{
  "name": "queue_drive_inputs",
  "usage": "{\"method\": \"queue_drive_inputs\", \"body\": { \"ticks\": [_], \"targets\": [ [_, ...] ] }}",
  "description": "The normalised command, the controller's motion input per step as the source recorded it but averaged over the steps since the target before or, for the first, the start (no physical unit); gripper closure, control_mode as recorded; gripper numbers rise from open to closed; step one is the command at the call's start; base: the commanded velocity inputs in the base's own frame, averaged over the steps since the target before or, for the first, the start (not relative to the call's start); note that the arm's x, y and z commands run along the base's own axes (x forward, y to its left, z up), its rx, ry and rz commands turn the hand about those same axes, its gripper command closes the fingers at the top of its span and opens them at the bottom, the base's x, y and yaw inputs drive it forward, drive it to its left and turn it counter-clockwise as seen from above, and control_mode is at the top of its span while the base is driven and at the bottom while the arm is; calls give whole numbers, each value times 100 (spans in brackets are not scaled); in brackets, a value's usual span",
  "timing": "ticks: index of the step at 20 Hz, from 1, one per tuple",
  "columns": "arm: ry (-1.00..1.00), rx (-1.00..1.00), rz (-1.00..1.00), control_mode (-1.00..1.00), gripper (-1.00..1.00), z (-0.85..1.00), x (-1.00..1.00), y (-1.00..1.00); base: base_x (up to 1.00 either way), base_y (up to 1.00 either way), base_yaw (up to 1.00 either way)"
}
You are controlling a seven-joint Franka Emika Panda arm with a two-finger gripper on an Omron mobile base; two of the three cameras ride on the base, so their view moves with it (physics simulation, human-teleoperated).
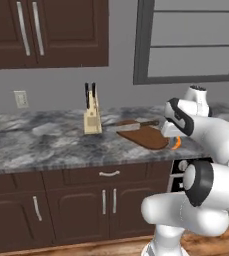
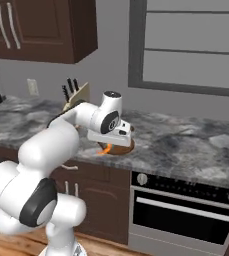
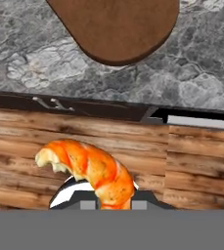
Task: Pick up the knife from the drawer and place it on the cutting board. Then place the meat from the plate to the cutting board.
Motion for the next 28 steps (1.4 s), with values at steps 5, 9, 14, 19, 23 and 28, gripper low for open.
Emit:
{"method": "queue_drive_inputs", "body": {
  "ticks": [5, 9, 14, 19, 23, 28],
  "targets": [
    [0, 0, 0, 100, 100, 0, 0, 0, 53, 0, 8],
    [0, 0, 0, 100, 100, 0, 0, 0, 63, 0, 3],
    [0, 0, 0, 100, 100, 0, 0, 0, 65, 0, 0],
    [0, 0, 0, 100, 100, 0, 0, 0, 59, 0, 0],
    [0, 1, 0, -100, 100, 0, 11, 0, 36, 0, 0],
    [4, 0, 2, -100, 100, -33, 20, 0, 0, 0, 0]
  ]
}}
